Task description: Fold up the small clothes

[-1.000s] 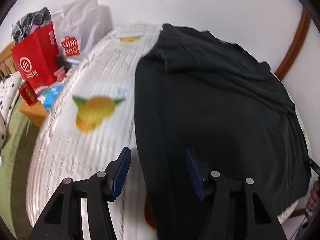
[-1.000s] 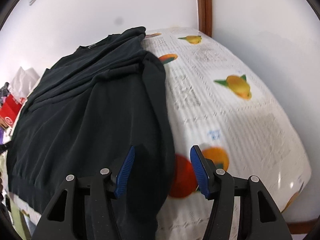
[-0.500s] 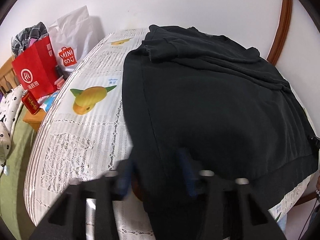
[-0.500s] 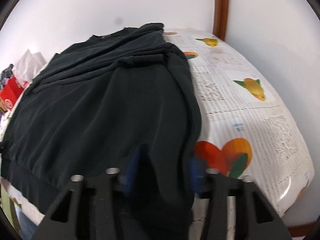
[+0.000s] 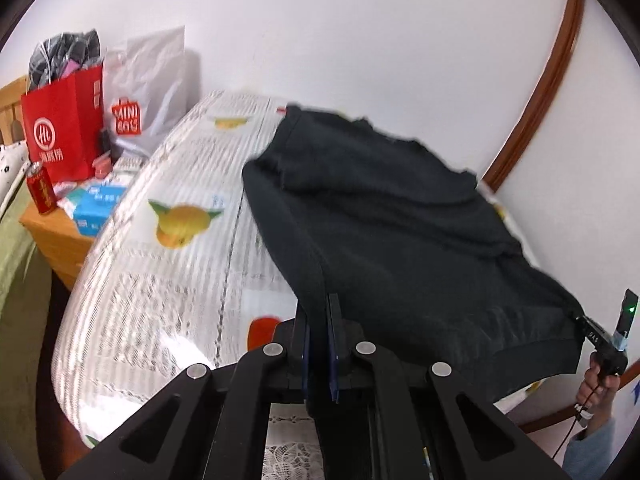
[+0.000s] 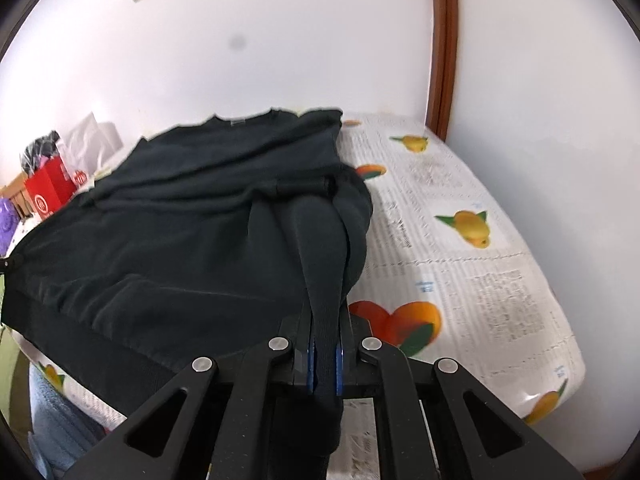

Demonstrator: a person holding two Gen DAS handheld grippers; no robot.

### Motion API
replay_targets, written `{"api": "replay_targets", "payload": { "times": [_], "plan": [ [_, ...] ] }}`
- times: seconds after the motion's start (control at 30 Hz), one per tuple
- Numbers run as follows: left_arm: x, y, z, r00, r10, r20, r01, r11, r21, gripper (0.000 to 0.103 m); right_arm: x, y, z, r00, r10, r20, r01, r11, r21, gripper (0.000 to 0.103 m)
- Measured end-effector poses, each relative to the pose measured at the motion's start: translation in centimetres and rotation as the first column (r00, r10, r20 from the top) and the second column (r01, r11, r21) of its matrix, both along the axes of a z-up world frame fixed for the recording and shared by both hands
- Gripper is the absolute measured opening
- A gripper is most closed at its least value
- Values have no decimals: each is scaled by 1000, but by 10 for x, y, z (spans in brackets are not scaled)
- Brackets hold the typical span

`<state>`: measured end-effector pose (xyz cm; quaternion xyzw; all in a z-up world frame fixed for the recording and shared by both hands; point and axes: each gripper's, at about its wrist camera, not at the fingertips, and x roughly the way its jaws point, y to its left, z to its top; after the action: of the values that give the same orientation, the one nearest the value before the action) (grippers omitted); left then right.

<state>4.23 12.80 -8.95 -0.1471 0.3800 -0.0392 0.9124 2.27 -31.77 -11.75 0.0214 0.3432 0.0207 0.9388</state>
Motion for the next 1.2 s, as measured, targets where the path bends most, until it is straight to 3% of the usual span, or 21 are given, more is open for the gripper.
{"api": "replay_targets", "payload": {
  "times": [0.27, 0.6, 0.87, 1.2],
  "plan": [
    [33, -4, 46, 995, 1, 103, -3, 1000, 16, 7, 30, -10, 46, 997, -13, 73, 5, 994, 111, 6],
    [123, -4, 68, 984, 62, 166, -70, 997, 41, 7, 125, -9, 82, 993, -8, 115, -4, 994, 106, 6],
    [196, 1, 39, 988, 101, 115, -110, 991, 80, 7, 206, -13, 66, 997, -11, 79, -2, 987, 161, 6],
    [253, 0, -13, 993, 117, -3, -115, 981, 159, 7, 283, -15, 7, 999, -10, -50, 18, 988, 153, 7]
  ]
}}
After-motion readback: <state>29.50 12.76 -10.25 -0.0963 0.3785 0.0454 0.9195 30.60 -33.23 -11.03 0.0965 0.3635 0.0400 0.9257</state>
